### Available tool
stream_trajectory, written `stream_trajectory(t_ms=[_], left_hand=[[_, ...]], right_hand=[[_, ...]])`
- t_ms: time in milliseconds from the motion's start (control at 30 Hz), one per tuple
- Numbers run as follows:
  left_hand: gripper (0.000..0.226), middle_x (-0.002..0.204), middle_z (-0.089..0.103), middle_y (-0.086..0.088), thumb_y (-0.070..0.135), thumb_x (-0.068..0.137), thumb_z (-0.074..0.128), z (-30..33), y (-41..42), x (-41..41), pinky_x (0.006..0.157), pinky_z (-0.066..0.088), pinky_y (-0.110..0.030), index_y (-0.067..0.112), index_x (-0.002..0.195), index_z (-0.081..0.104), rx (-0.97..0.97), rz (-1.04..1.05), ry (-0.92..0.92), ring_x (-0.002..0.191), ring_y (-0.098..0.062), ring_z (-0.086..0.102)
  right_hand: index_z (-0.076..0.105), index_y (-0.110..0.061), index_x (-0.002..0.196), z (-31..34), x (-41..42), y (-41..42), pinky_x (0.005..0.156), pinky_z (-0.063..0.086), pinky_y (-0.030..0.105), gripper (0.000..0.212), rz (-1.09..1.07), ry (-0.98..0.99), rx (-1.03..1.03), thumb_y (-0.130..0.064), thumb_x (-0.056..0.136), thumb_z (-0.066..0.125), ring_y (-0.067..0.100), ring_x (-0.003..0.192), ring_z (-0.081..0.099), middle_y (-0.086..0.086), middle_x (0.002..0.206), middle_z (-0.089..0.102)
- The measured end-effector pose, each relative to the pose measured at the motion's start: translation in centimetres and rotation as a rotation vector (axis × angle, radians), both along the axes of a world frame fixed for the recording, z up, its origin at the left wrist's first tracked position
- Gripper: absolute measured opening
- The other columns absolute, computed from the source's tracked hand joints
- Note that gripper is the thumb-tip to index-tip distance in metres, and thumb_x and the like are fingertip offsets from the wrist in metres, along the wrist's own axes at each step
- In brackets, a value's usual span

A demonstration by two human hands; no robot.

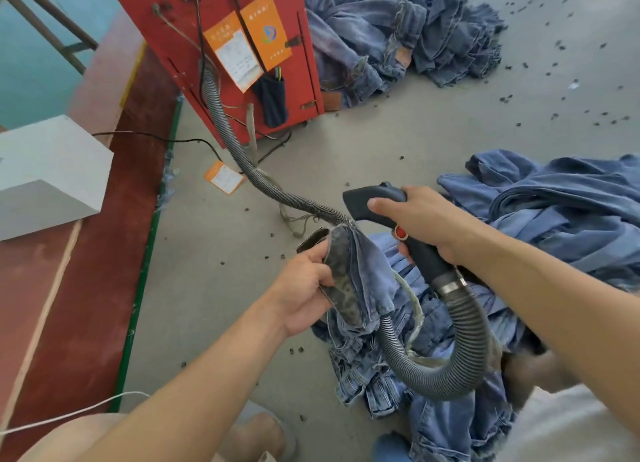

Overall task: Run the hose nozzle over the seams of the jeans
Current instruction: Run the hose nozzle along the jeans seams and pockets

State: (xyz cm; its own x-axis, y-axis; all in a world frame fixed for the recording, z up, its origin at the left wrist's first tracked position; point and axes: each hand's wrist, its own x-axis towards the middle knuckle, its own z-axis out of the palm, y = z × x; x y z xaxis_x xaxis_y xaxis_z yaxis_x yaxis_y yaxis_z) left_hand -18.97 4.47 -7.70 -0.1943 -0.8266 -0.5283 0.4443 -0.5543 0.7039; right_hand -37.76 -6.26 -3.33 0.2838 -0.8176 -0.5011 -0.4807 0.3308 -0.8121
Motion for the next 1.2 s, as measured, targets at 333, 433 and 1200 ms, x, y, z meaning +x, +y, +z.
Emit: stream_trajectory(t_ms=[333,433,1200], left_hand=[[0.018,0.092,0.065,-0.010,-0.005,0.101,0.049,0.1,-2.4,2.7,0.067,0.060,-0.023,0.004,0.113,0.058,0.224,0.398,0.029,0.075,-0.016,0.063],[0.018,0.092,0.064,-0.012,-0.007,0.103,0.044,-0.2,-2.7,2.4,0.069,0.061,-0.024,0.000,0.110,0.059,0.284,0.452,0.064,0.078,-0.018,0.064],[0.025,0.111,0.078,-0.012,0.024,0.106,0.056,-2.5,-0.6,9.3,0.078,0.059,-0.038,0.008,0.120,0.069,0.292,0.337,-0.371,0.095,-0.024,0.076]], right_hand=[[0.059,-0.027,0.090,1.9,-3.1,1.9,0.042,0.050,0.028,0.028,0.440,0.222,-0.135,-0.053,0.092,0.070,0.020,0.042,0.060,-0.003,0.053,0.061],[0.059,-0.027,0.092,1.0,-1.9,2.4,0.043,0.051,0.027,0.028,0.511,0.297,-0.165,-0.054,0.093,0.069,0.016,0.044,0.062,0.000,0.066,0.067],[0.051,-0.024,0.101,-8.1,2.0,4.0,0.044,0.046,0.022,0.031,0.718,0.400,-0.211,-0.049,0.095,0.065,0.005,0.041,0.061,0.002,0.083,0.069]])
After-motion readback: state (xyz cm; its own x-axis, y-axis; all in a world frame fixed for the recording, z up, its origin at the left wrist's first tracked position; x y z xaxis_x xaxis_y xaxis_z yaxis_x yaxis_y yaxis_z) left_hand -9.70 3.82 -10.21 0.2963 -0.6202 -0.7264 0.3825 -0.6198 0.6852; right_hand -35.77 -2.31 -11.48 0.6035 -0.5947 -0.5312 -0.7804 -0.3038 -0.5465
